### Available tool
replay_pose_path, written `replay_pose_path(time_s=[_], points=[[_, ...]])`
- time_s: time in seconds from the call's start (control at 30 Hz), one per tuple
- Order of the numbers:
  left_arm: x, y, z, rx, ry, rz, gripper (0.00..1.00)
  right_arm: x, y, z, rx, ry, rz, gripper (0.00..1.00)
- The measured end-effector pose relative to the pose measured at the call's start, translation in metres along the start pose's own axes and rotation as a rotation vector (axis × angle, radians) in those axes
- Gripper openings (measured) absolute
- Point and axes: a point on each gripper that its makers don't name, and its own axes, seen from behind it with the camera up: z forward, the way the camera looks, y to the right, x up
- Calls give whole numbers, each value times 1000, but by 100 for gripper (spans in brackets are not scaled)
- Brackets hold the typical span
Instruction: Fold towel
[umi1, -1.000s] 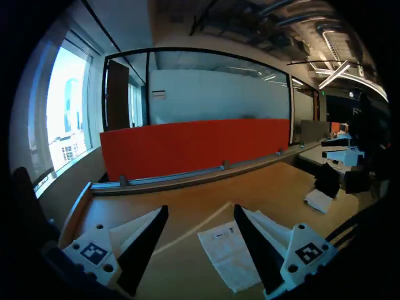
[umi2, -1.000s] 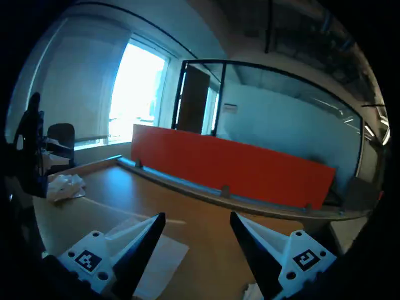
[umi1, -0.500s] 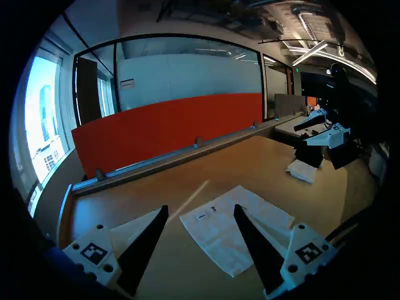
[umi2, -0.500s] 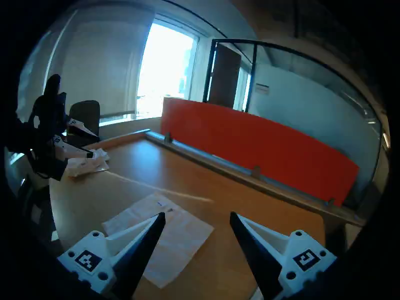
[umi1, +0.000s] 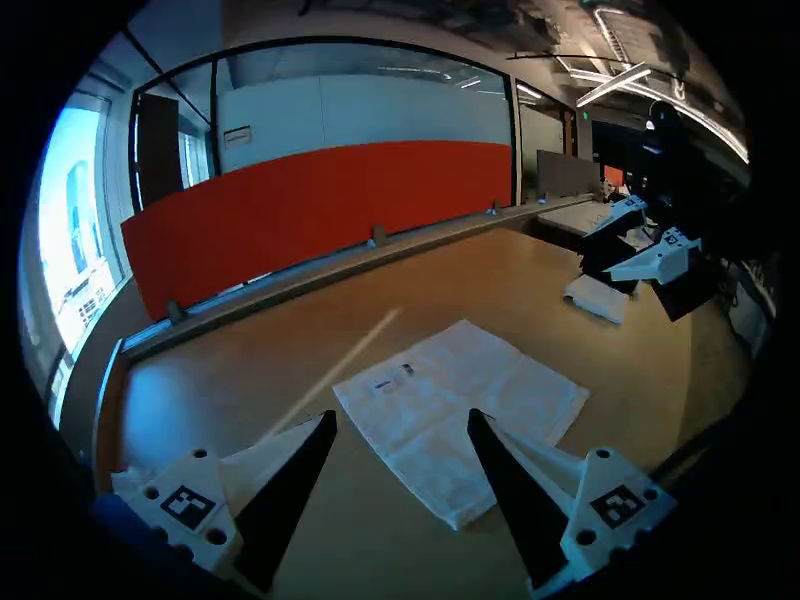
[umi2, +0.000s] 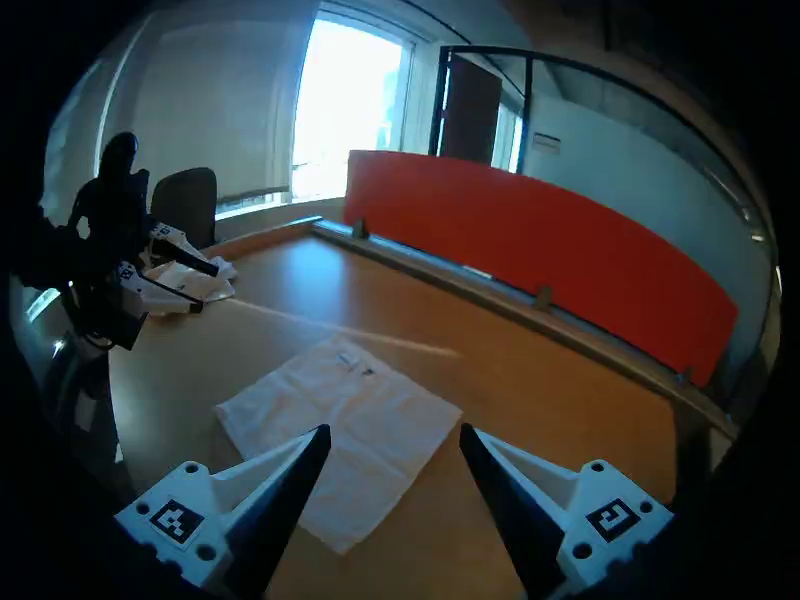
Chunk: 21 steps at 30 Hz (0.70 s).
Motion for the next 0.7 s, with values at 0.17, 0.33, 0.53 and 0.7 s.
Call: replay_pose_path(time_s=[0.17, 0.33, 0.53, 0.7], points=[[-23, 9, 11, -27, -42, 9, 97, -23, -5, 12, 12, -30, -5, 100], [-47, 17, 22, -55, -85, 23, 97, -44, -10, 25, 26, -57, -14, 100], [-77, 30, 34, -94, -143, 34, 97, -69, -20, 39, 46, -92, -18, 100], [-99, 42, 44, -127, -186, 46, 97, -91, -29, 48, 65, -126, -20, 100]])
